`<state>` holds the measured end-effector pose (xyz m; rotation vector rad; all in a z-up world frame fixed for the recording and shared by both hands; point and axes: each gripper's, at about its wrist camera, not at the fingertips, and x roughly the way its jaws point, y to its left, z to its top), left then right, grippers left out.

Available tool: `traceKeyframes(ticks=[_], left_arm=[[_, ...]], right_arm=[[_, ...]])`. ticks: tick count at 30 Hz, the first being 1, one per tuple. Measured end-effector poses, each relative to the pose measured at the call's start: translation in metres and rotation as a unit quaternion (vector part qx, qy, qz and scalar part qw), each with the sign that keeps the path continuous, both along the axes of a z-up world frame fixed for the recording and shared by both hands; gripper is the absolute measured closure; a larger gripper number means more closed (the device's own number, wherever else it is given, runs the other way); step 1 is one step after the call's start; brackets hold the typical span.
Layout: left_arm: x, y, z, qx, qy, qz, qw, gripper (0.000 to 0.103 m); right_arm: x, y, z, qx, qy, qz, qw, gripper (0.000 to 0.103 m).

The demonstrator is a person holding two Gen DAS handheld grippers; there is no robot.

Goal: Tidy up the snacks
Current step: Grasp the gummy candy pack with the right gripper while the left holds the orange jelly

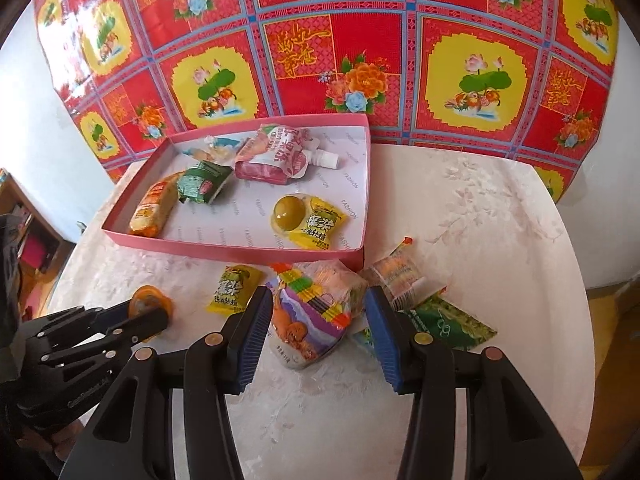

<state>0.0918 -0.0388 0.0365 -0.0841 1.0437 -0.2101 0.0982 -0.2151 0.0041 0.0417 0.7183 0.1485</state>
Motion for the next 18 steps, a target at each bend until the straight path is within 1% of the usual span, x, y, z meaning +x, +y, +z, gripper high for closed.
traceKeyframes(ticks=[6, 7, 8, 10, 14, 16, 18], left_arm=[[-0.0005, 0.0014, -0.0001, -0.004, -0.003, -0.003, 1.0, 0.079], [-0.0007, 0.0016, -0.0002, -0.004, -0.004, -0.004, 1.0, 0.079], [-0.0007, 0.0019, -0.0002, -0.004, -0.004, -0.005, 1.0, 0.079], [0.0001, 0.0024, -0.0002, -0.006, -0.003, -0.007, 1.0, 0.079], [0.0007, 0.0041, -0.0002, -0.011, -0.002, -0.007, 0.9999, 0.079], [0.0005, 0.0046, 0.0002, -0.011, -0.003, -0.005, 0.9999, 0.079], [-0.0001, 0.0053, 0.0009, -0.012, -0.003, -0.001, 0.9999, 0.079]], right_arm=[[0.0074, 0.002, -0.0029, -0.008, 0.006, -0.008, 1.0, 0.054], [0.0084, 0.0016, -0.0038, -0.008, 0.007, -0.01, 1.0, 0.061], [0.0086, 0.0019, -0.0038, -0.012, 0.006, -0.012, 1.0, 0.064], [0.0071, 0.0024, -0.0037, -0.015, 0.001, -0.008, 1.0, 0.064], [0.0031, 0.0021, -0.0035, -0.02, -0.007, -0.01, 1.0, 0.075], [0.0011, 0.0012, -0.003, -0.018, -0.011, -0.009, 1.0, 0.079], [-0.0012, 0.0002, -0.0018, -0.016, -0.016, -0.011, 1.0, 0.084]])
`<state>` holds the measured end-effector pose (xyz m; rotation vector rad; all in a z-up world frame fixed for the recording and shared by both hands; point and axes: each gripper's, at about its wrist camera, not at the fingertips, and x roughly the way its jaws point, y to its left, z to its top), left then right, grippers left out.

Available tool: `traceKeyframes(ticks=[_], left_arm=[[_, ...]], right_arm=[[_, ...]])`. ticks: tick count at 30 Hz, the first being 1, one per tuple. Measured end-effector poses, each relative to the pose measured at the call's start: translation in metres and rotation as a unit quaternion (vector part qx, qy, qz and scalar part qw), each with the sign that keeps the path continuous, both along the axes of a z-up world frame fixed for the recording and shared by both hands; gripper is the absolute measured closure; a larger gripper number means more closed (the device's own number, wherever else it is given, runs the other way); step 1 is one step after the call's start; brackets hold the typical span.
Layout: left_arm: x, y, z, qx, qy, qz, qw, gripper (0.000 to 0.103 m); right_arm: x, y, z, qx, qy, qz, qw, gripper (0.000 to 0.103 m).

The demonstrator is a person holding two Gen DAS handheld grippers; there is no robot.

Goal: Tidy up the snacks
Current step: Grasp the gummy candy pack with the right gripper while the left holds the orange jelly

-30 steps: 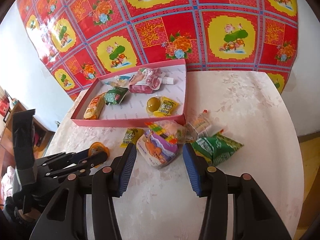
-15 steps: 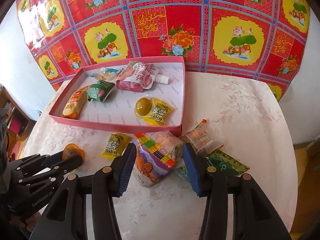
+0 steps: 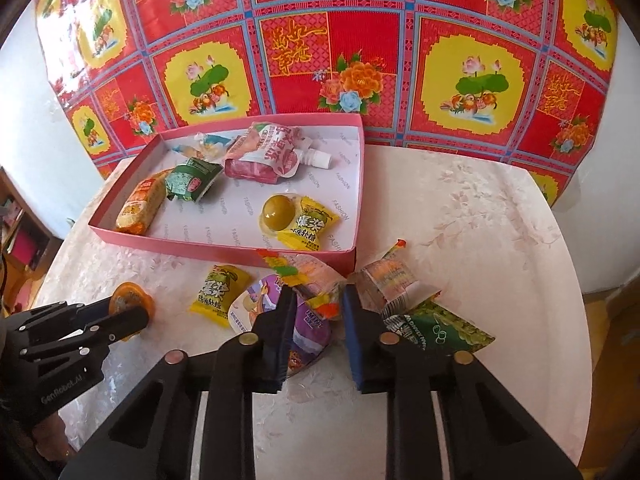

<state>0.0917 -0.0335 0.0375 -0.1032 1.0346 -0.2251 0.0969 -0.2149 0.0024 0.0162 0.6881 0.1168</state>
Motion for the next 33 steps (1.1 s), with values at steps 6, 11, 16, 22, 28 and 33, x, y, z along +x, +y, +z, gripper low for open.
traceKeyframes(ticks=[6, 11, 16, 22, 28, 33], left_arm=[[-0.005, 0.003, 0.009, 0.001, -0.009, 0.009, 0.9999, 0.079], [-0.012, 0.004, 0.021, 0.002, -0.02, 0.017, 0.9997, 0.079], [-0.015, 0.001, 0.033, 0.001, -0.029, 0.022, 0.9993, 0.079], [-0.015, -0.002, 0.045, 0.003, -0.041, 0.027, 0.9988, 0.079], [-0.014, -0.001, 0.048, 0.005, -0.042, 0.031, 0.9986, 0.079], [-0.012, 0.002, 0.048, 0.001, -0.039, 0.041, 0.9984, 0.079]], right_arm=[[-0.011, -0.002, 0.005, 0.007, -0.014, 0.005, 1.0, 0.097], [-0.019, -0.005, 0.009, 0.016, -0.017, 0.014, 1.0, 0.099], [-0.032, -0.011, 0.02, 0.028, -0.029, 0.021, 0.999, 0.1], [-0.041, -0.013, 0.031, 0.034, -0.045, 0.03, 0.998, 0.101], [-0.039, -0.013, 0.03, 0.035, -0.04, 0.042, 0.998, 0.101], [-0.037, -0.018, 0.017, 0.039, -0.012, 0.042, 0.998, 0.1]])
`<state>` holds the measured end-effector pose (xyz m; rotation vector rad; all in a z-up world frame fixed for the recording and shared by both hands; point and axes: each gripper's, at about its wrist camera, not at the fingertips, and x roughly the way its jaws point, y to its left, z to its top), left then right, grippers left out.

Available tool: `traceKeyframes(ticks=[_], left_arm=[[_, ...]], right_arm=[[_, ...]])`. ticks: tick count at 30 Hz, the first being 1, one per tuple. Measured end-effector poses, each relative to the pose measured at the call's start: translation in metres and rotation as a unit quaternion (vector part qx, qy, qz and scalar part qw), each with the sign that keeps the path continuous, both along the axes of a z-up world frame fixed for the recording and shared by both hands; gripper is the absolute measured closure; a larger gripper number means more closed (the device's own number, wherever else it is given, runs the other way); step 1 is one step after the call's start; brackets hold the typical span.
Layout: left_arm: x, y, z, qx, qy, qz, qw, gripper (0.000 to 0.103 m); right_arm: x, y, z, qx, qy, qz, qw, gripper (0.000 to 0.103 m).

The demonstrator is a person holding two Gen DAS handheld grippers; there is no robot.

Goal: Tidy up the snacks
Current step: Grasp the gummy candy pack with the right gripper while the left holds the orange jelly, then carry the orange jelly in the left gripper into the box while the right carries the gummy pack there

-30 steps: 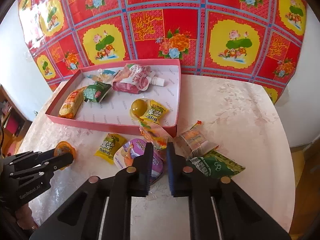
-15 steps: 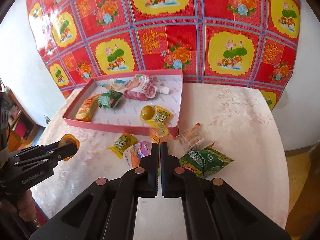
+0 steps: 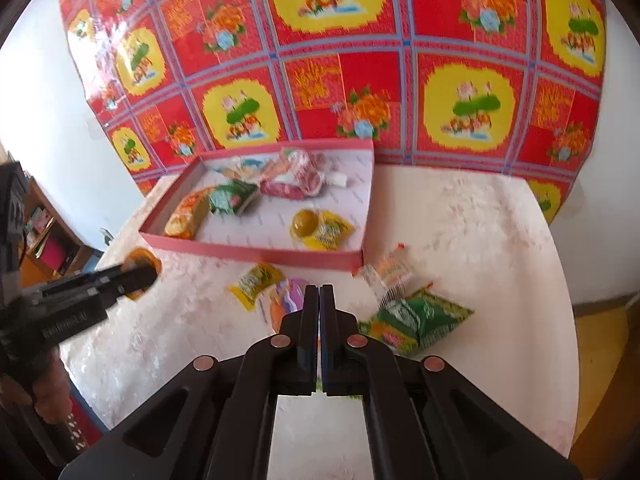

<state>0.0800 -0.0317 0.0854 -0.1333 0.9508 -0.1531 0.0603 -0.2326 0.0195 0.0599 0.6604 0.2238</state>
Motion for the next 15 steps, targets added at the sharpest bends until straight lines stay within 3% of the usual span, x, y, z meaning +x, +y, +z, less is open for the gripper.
traceKeyframes(ticks=[2, 8, 15], left_arm=[[0.001, 0.0, 0.0, 0.0, 0.0, 0.001, 1.0, 0.079], [0.003, 0.0, -0.002, 0.0, 0.006, 0.003, 1.0, 0.079], [0.004, -0.002, -0.006, 0.003, 0.01, 0.003, 0.9999, 0.079]], right_arm=[[0.0, -0.004, -0.007, 0.0, 0.013, -0.004, 1.0, 0.088], [0.004, -0.014, -0.028, 0.021, 0.052, -0.007, 0.998, 0.067], [0.008, -0.009, -0.04, 0.02, 0.067, -0.001, 0.998, 0.061]])
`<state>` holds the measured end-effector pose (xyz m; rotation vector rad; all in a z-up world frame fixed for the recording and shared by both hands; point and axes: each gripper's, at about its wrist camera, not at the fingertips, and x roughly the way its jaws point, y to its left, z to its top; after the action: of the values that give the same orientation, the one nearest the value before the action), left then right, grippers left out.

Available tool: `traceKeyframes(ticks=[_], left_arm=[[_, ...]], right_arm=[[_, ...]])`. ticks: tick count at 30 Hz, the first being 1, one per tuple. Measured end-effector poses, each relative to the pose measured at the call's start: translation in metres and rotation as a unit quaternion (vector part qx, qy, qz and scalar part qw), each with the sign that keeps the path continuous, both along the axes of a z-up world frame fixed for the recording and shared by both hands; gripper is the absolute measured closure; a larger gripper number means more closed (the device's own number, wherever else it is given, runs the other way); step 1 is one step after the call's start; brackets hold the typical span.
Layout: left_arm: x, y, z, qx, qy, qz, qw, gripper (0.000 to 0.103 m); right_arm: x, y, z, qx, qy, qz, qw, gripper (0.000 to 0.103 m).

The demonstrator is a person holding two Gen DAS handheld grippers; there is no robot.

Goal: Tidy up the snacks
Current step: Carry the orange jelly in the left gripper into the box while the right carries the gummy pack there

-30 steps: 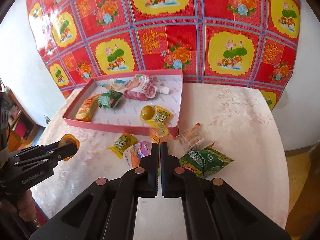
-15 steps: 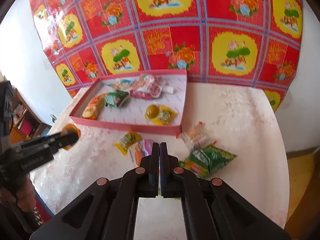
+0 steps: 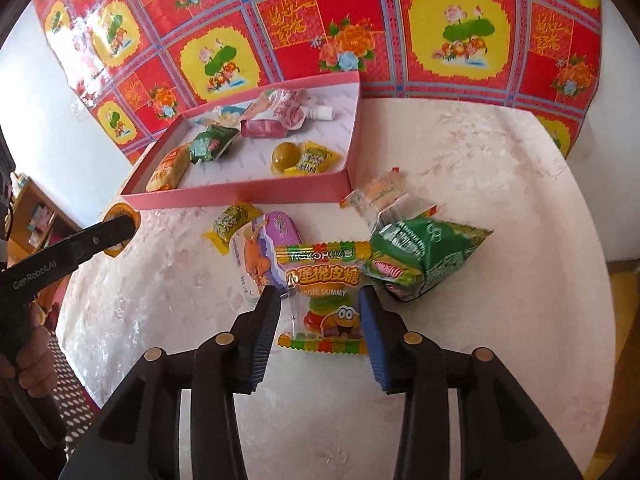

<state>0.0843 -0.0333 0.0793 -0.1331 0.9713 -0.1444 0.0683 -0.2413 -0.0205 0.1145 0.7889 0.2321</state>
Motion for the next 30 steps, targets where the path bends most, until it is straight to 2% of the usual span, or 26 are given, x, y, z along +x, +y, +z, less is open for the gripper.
traceKeyframes(ticks=[7, 10, 22, 30], left_arm=[[0.0, 0.004, 0.002, -0.003, -0.004, 0.006, 1.0, 0.079], [0.0, 0.009, 0.003, -0.004, -0.006, 0.011, 0.9999, 0.079], [0.01, 0.023, 0.011, -0.006, -0.014, 0.024, 0.9996, 0.079], [0.029, 0.024, 0.021, -0.006, -0.027, 0.024, 0.9993, 0.079]], right_arm=[[0.003, 0.005, -0.001, -0.012, -0.004, -0.001, 1.0, 0.061], [0.002, 0.005, 0.0, -0.011, -0.008, -0.003, 1.0, 0.069], [-0.009, 0.009, 0.024, -0.01, -0.042, 0.011, 0.999, 0.07], [0.0, 0.006, 0.04, 0.0, -0.054, 0.013, 0.998, 0.07]])
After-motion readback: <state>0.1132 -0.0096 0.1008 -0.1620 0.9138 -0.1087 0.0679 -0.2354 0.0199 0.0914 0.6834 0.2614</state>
